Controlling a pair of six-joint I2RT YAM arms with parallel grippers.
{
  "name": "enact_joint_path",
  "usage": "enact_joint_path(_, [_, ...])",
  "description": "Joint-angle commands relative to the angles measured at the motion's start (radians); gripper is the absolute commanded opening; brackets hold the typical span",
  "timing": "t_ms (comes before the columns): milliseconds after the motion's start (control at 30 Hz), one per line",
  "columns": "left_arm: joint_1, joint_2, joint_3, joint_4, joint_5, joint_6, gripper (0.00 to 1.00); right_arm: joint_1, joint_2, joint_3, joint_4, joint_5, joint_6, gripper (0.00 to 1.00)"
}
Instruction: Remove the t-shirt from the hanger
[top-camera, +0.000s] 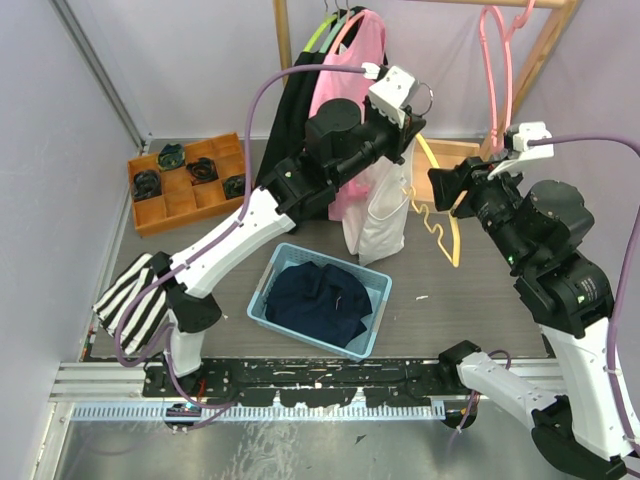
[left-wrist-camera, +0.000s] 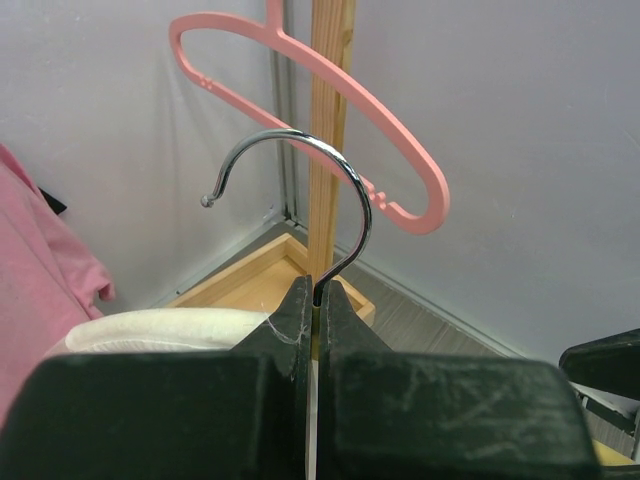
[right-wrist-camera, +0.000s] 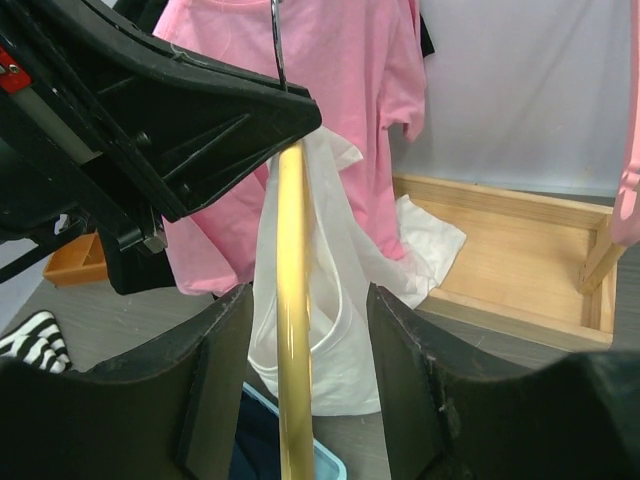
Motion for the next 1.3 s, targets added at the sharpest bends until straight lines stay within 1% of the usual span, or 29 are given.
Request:
enact_joint_path(0, [-0.004, 0.009, 0.063, 0.043, -0.004, 0.018, 0.00, 0.001, 0.007, 0.024, 0.002, 0.009, -0.013, 0.54])
enact_joint_path(433, [-0.014, 0.013, 0.073, 0.035, -0.005, 0.022, 0.00, 0.002, 0.016, -0.009, 0.006, -0.008, -0.010, 0.47])
enact_joint_path(567, [-0.018, 0.012, 0.073, 0.030, -0.005, 0.025, 0.00, 0.001, 0.021, -0.015, 0.014, -0.014, -0.008, 0.42])
enact_joint_path(733, [-0.022, 0.012, 0.072, 0.027, -0.005, 0.029, 0.00, 0.001, 0.027, -0.015, 0.021, -0.019, -0.009, 0.29])
enact_joint_path(900, [-0.024, 0.011, 0.067, 0.027, -0.011, 0.035, 0.00, 0.001, 0.021, -0.012, 0.026, -0.016, -0.009, 0.05])
enact_joint_path(933, [-0.025, 0.011, 0.068, 0.028, -0.013, 0.037, 0.00, 0.001, 0.020, -0.011, 0.027, -0.014, -0.008, 0.01])
enact_joint_path(967, [-0.025, 0.010, 0.066, 0.028, -0.014, 0.040, 0.01, 0.001, 0.017, -0.012, 0.029, -0.012, -0.008, 0.01])
enact_joint_path(1000, [-0.024, 0.009, 0.065, 0.028, -0.016, 0.043, 0.04, 0.001, 0.013, -0.013, 0.031, -0.011, -0.008, 0.01])
enact_joint_path(1067, [-0.024, 0.007, 0.063, 0.027, -0.023, 0.052, 0.18, 0.001, 0.005, -0.016, 0.038, -0.007, -0.009, 0.01])
enact_joint_path(1200, [-0.024, -0.007, 0.053, 0.032, -0.055, 0.080, 0.43, 0.001, -0.014, -0.022, 0.058, -0.002, -0.008, 0.01])
enact_joint_path(1267, [-0.024, -0.024, 0.037, 0.036, -0.066, 0.090, 0.52, 0.001, -0.020, -0.019, 0.061, 0.007, -0.010, 0.01])
